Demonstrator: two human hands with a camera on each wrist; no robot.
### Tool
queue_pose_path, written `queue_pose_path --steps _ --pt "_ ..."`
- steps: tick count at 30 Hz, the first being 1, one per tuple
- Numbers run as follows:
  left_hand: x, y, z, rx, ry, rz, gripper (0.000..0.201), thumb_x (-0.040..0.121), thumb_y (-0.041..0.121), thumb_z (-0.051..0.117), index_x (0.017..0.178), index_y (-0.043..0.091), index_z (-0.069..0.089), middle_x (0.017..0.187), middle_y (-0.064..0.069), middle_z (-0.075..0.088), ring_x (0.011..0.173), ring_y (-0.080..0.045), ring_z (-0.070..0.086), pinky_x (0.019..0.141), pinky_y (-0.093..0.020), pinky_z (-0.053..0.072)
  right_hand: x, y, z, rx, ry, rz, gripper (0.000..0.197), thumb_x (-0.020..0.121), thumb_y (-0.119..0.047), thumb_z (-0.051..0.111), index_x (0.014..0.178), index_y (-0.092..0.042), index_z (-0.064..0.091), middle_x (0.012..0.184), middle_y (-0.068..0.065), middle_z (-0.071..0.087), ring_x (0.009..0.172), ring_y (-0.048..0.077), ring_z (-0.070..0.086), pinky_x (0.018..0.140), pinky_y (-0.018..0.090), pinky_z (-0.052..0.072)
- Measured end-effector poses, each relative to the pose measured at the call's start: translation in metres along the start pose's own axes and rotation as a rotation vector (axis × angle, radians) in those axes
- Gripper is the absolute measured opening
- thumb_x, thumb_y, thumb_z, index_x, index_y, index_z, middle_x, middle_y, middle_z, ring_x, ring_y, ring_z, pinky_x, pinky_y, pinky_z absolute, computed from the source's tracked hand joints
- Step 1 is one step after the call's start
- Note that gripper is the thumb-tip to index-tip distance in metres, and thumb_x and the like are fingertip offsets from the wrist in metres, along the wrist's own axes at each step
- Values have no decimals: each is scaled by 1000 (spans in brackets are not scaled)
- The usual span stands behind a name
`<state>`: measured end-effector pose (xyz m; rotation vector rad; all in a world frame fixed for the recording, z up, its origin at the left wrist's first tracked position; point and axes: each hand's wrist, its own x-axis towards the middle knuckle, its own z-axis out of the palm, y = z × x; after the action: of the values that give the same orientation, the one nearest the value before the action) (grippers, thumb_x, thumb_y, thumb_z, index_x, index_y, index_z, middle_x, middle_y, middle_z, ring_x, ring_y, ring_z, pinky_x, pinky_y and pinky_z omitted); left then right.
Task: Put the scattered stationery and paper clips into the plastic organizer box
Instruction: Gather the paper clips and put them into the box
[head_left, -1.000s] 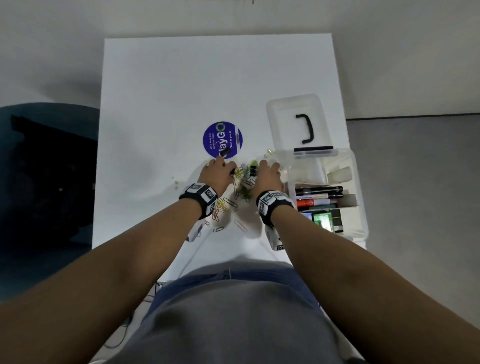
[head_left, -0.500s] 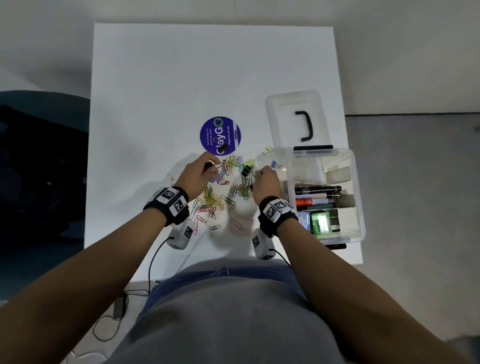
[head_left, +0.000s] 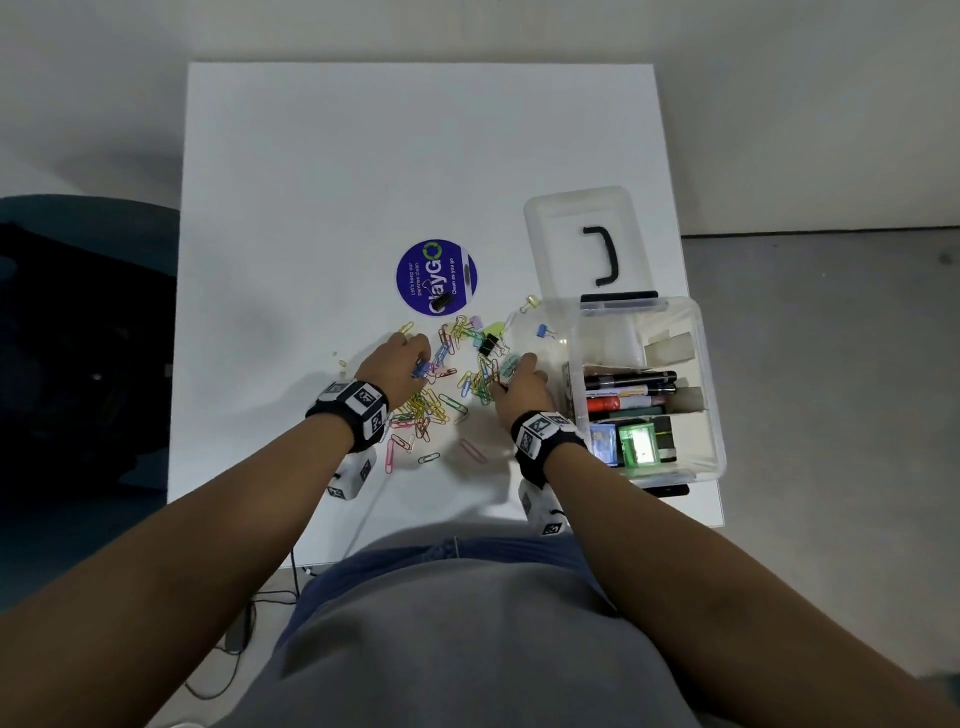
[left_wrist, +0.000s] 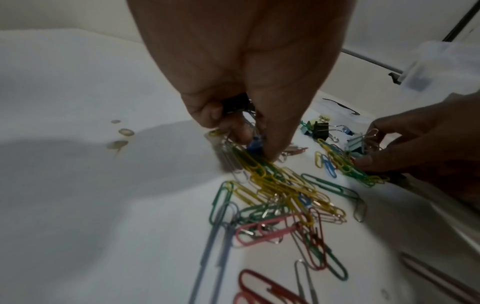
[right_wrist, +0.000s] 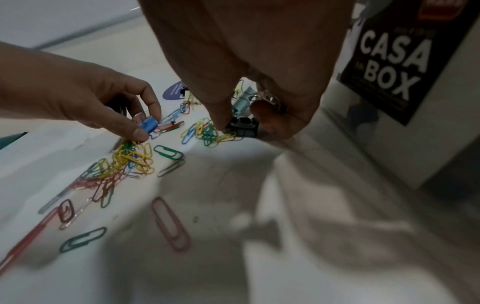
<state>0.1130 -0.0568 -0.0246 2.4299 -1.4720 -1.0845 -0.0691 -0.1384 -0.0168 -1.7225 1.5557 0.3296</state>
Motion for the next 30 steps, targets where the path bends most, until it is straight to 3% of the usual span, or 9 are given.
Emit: queue_pose_path --steps 6,12,16,19,21,23,25,27,30 --pt "-10 -3 -1 -110 46 -18 31 79 20 75 95 19 49 96 -6 55 82 -24 59 79 -40 54 -1 -2 -8 83 -63 60 50 87 -26 57 128 -3 40 127 19 49 109 36 57 80 33 46" --pt "-29 11 -9 -371 187 -57 31 80 23 74 95 17 47 84 -1 62 72 -17 59 68 -30 49 -10 -8 -24 -22 -126 -91 32 97 -33 48 105 -3 57 108 15 63 98 32 61 71 28 40" --pt "-41 50 -18 -467 209 28 27 81 20 72 96 22 50 83 3 60 64 -10 54 61 -23 44 -27 -23 -58 41 -61 -256 27 98 -31 48 78 -12 43 79 7 57 78 29 56 59 29 39" --pt "-38 96 -27 -548 225 114 25 82 17 70 97 21 51 82 6 58 63 -10 53 61 -22 46 -39 -23 -101 258 43 -318 25 97 -31 52 85 -10 45 80 13 67 64 27 65 55 36 53" --pt "-30 132 -33 -557 200 184 26 82 19 71 98 20 51 81 5 58 62 -10 52 62 -23 48 -42 -13 -131 400 107 -302 15 97 -21 52 93 -7 45 80 14 68 51 19 63 45 29 51" --pt "-20 166 -35 -554 169 241 26 81 20 71 98 18 52 82 3 60 63 -10 53 64 -25 48 -39 1 -155 436 174 -272 9 97 -12 49 104 -6 47 83 13 67 52 18 61 43 27 52" --pt "-9 195 -33 -501 147 276 26 79 19 71 98 16 53 82 -2 62 67 -16 57 66 -30 49 -31 16 -169 395 215 -236 14 98 -10 46 109 -6 52 89 13 67 59 20 64 51 30 58" --pt "0 216 -27 -405 135 283 29 77 18 71 99 14 53 86 -6 63 75 -23 60 69 -36 51 -19 30 -174 308 211 -194 18 98 -11 43 109 -9 57 95 14 69 70 25 70 68 40 61" --pt "8 229 -19 -249 63 270 48 75 18 74 116 15 49 103 -8 54 87 -26 60 69 -32 47 -12 41 -177 199 144 -163 28 94 -10 42 115 -16 60 108 13 68 90 28 70 85 45 56"
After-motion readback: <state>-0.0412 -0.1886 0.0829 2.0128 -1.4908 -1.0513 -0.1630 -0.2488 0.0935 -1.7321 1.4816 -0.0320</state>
